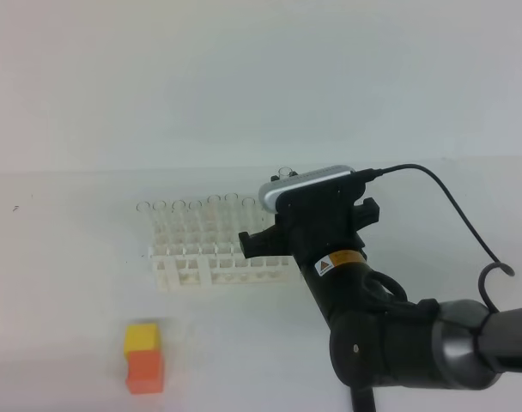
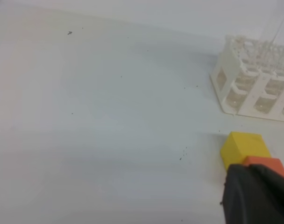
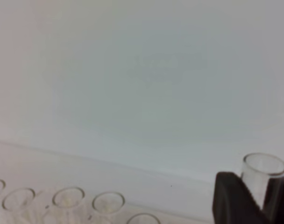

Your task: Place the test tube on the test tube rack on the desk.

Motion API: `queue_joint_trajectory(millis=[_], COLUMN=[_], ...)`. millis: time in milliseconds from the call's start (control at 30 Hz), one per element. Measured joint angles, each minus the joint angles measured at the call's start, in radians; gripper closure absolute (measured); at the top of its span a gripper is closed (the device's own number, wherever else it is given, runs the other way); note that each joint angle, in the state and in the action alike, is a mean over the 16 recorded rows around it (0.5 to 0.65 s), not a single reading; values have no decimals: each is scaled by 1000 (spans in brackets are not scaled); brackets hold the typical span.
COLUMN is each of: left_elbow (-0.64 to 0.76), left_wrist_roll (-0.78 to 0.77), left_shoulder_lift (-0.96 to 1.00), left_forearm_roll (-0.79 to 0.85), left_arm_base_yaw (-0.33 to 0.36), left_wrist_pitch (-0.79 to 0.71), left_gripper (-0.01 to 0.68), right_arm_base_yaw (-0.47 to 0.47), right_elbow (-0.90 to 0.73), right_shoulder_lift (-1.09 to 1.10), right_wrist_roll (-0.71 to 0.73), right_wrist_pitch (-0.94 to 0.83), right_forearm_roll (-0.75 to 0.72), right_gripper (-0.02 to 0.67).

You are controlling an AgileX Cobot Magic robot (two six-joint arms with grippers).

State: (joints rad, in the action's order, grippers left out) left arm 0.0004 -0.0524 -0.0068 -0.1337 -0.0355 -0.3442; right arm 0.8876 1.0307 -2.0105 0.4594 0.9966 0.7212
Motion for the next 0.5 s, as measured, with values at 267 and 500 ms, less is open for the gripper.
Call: queue_joint_trajectory(millis=[267,500], left_elbow=[0,0], left_wrist_roll=[0,0], left_shoulder_lift=[0,0], left_forearm_roll=[0,0], left_arm_base_yaw=[0,0], left_wrist_pitch=[0,0], left_gripper=[674,674], right_arm_base_yaw=[1,1], right_elbow=[1,-1], right_shoulder_lift=[-1,5], right_wrist_roll=[2,10], right_wrist_pitch=[13,22], right_forearm_roll=[1,2], right_gripper=[521,521])
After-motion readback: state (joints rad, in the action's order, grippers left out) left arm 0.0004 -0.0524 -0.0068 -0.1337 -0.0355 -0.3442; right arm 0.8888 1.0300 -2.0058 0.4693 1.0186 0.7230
